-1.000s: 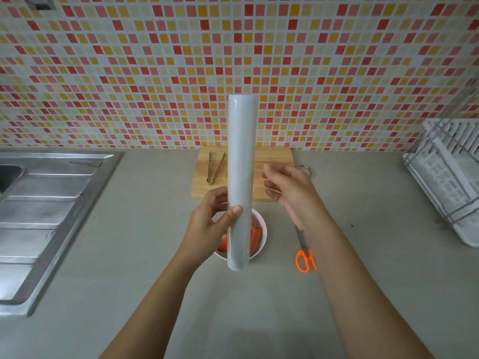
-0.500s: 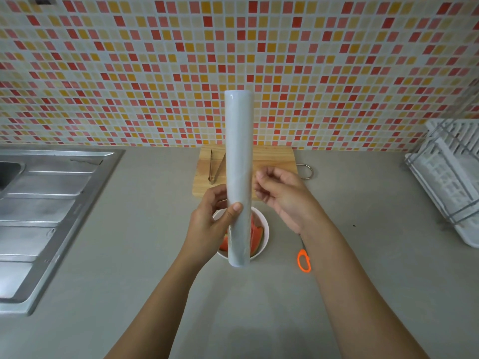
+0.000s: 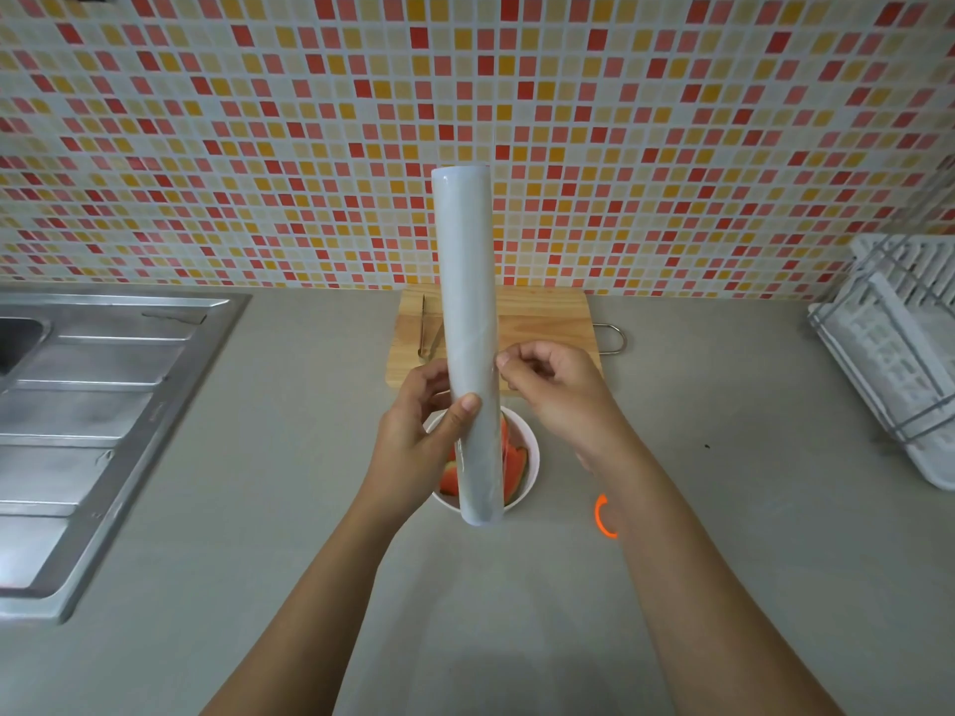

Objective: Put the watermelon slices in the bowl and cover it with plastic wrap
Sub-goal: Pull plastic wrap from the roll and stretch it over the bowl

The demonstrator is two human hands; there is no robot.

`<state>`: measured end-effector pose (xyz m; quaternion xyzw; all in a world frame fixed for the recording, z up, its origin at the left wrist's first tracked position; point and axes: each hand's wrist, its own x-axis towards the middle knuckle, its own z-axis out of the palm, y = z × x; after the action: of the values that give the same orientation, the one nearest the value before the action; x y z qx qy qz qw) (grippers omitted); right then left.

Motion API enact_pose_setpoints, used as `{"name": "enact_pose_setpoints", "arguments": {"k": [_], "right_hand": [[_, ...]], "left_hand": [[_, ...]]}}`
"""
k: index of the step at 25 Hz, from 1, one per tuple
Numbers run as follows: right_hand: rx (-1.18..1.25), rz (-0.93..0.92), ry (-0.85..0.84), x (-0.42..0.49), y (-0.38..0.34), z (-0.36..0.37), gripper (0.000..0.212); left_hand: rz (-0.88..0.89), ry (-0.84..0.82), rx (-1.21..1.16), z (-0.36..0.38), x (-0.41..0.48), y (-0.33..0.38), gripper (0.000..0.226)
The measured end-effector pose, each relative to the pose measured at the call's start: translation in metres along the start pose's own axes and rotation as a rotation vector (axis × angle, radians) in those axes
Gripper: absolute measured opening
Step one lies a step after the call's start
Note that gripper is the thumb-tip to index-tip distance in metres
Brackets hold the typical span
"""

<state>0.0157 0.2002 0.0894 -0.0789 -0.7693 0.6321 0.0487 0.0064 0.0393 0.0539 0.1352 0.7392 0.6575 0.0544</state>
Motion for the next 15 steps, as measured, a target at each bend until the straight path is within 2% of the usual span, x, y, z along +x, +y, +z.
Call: {"name": "enact_pose_setpoints", "arguments": {"k": [2,4,6,9,12,15], "right_hand": [[0.104,0.044,-0.028,0.0,-0.001,-0.001,0.022],[0.26,0.063,0.039,0.001,-0.001,-0.004,0.022],[0.187,-0.007,0.088,0.0,0.002,-0.008,0.007],[-0.002,-0.065,0.027,-0.005,0.007,-0.003,0.014],[-0.003,-0.093,0.09,-0.006,0.008,0.003,0.013],[0.028,-0.064,0.036,-0.005,0.008,0.002,0.014]], "left_hand": [[-0.011,0.006,-0.004,0.001,-0.001,-0.001,0.037],[-0.031,0.019,-0.014,0.001,-0.003,-0.002,0.039],[-0.04,0.024,-0.042,0.001,-0.003,-0.002,0.038],[-0.033,0.037,-0.07,0.003,-0.002,0.001,0.041],[-0.024,0.039,-0.071,0.005,-0.001,0.003,0.043],[-0.023,0.053,-0.063,0.004,0.0,0.002,0.042]]}}
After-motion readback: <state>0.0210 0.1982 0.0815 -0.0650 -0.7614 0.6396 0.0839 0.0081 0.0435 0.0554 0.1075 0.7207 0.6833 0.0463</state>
